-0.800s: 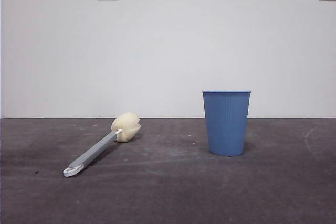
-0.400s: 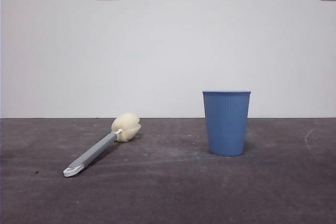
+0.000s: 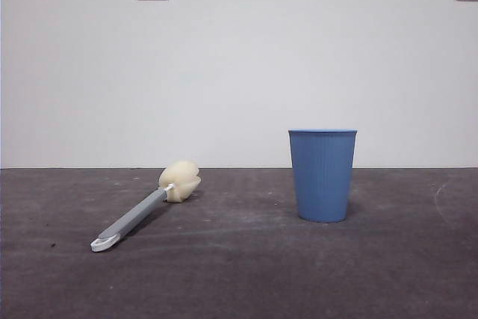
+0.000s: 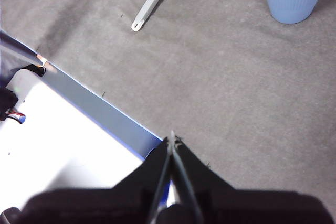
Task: Pick up the cup brush,pick up the cup,insert the brush into the cup,clean the cup,put the cup brush back,put the cup back to the fixed position on the table
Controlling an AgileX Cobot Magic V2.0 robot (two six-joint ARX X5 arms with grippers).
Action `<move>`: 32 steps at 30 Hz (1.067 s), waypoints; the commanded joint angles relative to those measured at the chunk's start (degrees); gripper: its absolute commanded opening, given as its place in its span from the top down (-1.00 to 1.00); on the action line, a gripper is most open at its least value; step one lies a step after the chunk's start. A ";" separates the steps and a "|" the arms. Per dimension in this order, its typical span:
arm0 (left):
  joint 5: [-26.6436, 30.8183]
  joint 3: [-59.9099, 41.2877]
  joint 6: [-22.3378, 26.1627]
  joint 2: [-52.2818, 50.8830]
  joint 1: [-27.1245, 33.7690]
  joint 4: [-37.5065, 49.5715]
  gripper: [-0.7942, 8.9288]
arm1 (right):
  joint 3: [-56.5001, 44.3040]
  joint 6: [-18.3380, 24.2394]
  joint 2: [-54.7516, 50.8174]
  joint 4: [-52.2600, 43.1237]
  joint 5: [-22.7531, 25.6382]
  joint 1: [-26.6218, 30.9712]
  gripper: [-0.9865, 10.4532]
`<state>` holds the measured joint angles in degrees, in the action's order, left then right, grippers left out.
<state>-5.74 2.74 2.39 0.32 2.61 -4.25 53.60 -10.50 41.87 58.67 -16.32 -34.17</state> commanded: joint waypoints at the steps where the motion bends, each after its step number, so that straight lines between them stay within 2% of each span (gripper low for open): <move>1: -0.33 -2.03 -3.08 -0.15 0.26 -1.05 0.84 | 0.15 0.46 -0.04 -0.26 0.22 -0.11 0.82; 5: -0.33 -2.58 -5.42 -0.15 0.26 -6.43 0.84 | 0.15 0.46 -0.04 -0.26 0.24 -0.09 0.82; 32: -0.33 -2.58 -5.81 -0.13 0.37 -5.66 0.84 | 0.15 0.46 -0.04 -0.20 0.24 -0.09 0.82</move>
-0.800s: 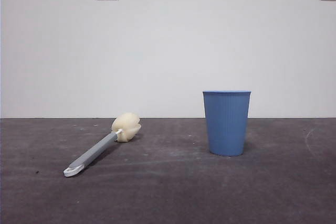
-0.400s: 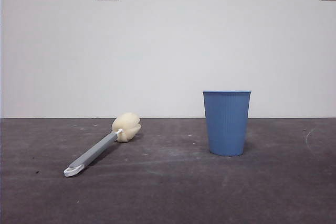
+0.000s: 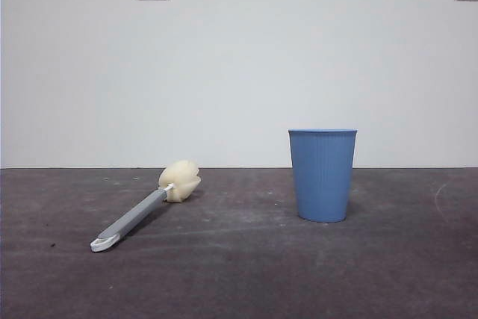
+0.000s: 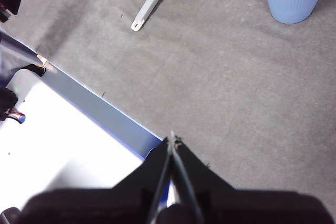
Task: Pick up the cup brush,pick up the cup,insert the brush into the cup,clean the cup,put the cup brush back,put the cup back to the fixed position on the table
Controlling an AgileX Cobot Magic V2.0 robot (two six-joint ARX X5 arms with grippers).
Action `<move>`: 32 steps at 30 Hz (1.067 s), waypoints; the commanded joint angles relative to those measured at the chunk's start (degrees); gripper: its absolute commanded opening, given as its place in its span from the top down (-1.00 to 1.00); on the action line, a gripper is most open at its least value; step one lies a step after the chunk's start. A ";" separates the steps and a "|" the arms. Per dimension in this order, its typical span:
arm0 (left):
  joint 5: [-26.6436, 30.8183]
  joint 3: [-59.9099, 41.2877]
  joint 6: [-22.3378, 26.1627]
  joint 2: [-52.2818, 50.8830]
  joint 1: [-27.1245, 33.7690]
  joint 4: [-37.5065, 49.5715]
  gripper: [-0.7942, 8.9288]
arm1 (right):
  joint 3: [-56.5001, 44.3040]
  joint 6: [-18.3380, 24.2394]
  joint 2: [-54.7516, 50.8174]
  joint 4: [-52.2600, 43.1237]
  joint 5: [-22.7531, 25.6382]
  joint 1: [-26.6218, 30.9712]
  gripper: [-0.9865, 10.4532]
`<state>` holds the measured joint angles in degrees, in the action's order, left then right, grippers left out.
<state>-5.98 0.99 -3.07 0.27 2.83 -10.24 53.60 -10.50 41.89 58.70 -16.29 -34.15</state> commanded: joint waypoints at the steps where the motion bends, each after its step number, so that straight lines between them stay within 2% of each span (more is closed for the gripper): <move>1: -0.09 -0.83 -0.35 -0.09 0.15 0.33 0.84 | 0.15 0.46 -0.07 -0.22 0.20 -0.11 0.82; 4: -0.09 -0.83 -0.35 -0.09 0.15 0.33 0.84 | 0.15 4.74 -0.07 -1.29 3.37 0.33 0.82; 6: -0.09 -0.83 -0.35 -0.09 0.15 0.33 0.84 | 0.13 5.05 -0.59 -3.98 9.07 1.05 0.82; 8: -0.09 -0.83 -0.35 -0.09 0.15 0.33 0.84 | 0.09 5.09 -1.11 -8.07 12.13 1.92 0.82; 14: -0.07 -0.83 -0.35 -0.09 0.15 0.33 0.84 | -1.73 10.21 -6.10 -22.49 12.20 6.14 0.82; 22: -0.09 -0.83 -0.35 -0.09 0.15 0.33 0.84 | -14.12 12.46 -15.52 -35.19 12.37 13.00 0.82; 32: -0.09 -0.83 -0.35 -0.09 0.15 0.33 0.84 | -38.60 10.32 -27.54 -53.94 12.20 19.78 0.82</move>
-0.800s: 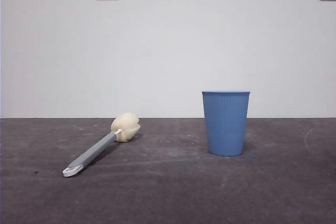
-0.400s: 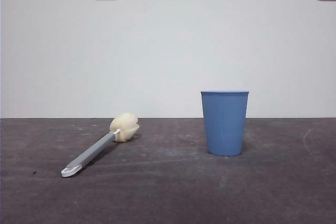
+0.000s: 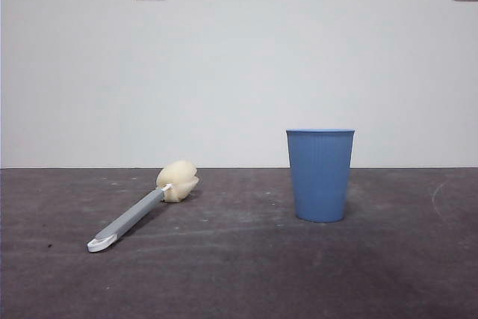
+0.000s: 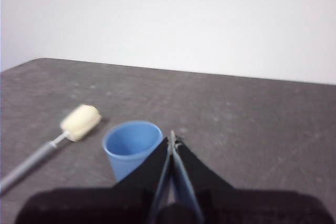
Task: Pick up the cup brush,pick up the cup,insert the brush into the cup,clean the cup,put the cup brush back,put the cup back to the fixed position on the table
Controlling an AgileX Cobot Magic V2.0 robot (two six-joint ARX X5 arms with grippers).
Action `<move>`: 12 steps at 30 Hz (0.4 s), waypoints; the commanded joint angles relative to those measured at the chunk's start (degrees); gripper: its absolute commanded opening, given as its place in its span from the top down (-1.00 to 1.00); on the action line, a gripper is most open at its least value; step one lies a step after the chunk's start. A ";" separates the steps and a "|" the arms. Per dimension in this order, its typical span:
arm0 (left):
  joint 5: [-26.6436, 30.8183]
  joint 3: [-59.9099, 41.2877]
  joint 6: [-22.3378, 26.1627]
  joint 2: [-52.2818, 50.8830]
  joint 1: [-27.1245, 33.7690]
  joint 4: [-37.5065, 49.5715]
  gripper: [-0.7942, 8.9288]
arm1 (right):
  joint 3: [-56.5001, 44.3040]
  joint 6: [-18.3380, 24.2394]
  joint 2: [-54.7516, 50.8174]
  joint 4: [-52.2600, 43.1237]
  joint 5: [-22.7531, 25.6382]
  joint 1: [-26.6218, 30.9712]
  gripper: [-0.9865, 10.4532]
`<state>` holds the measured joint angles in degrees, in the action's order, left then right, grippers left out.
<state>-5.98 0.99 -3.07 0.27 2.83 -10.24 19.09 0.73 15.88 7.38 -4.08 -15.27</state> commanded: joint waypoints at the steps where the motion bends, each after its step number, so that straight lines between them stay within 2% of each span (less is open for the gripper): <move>1: -0.09 -0.83 -0.35 -0.09 0.15 0.33 0.84 | -6.01 -0.92 -2.60 -3.67 -0.04 1.51 0.82; 12: -0.09 -0.83 -0.35 -0.09 0.15 0.33 0.84 | -18.40 -2.40 -13.35 -5.88 -0.11 6.75 0.82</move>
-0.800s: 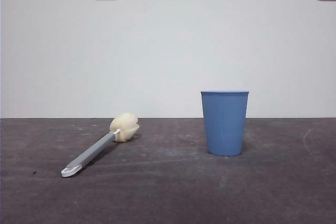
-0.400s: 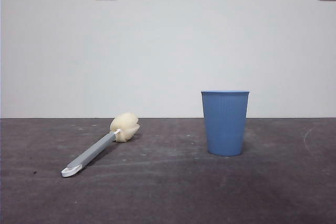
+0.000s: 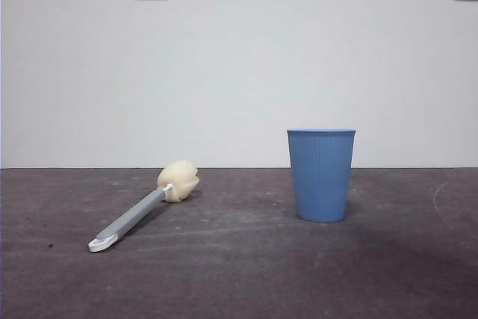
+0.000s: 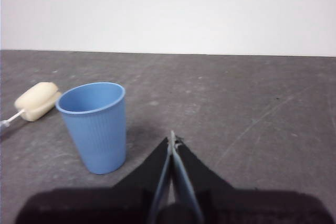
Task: Pick up the cup brush,pick up the cup,insert the brush into the cup,clean the cup,put the cup brush back,put the cup back to the fixed position on the table
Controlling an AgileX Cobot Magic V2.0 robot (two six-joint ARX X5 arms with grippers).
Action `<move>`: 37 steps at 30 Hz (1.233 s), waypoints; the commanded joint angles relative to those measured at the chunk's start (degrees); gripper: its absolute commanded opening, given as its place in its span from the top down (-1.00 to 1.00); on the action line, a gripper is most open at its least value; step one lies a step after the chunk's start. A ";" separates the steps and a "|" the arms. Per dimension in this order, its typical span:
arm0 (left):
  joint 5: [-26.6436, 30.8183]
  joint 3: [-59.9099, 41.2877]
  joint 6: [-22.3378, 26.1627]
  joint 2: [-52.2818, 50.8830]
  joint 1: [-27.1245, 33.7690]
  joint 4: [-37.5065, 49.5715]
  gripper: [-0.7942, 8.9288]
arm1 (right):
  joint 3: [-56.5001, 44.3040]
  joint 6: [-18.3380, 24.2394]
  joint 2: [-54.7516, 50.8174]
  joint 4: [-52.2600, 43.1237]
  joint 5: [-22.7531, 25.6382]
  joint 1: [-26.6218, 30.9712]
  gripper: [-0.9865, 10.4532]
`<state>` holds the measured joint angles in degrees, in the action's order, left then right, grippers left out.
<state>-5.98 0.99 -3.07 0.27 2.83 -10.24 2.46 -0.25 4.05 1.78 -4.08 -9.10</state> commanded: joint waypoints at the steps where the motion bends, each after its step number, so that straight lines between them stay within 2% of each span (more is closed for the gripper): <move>1: -0.07 -0.83 -0.35 -0.09 0.15 0.33 0.84 | -2.21 -1.81 -2.60 1.09 -0.17 0.96 0.82; 9: -0.07 -0.83 -0.35 -0.09 0.17 0.31 0.84 | -2.21 -1.42 -3.96 8.76 -0.22 2.67 0.82; 37: -0.07 -0.83 -0.35 -0.09 0.15 0.33 0.84 | -2.19 -1.42 -3.93 8.55 0.02 2.67 0.82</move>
<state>-5.98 0.99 -3.07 0.27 2.83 -10.24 0.84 -1.10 0.27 9.48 -4.05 -6.46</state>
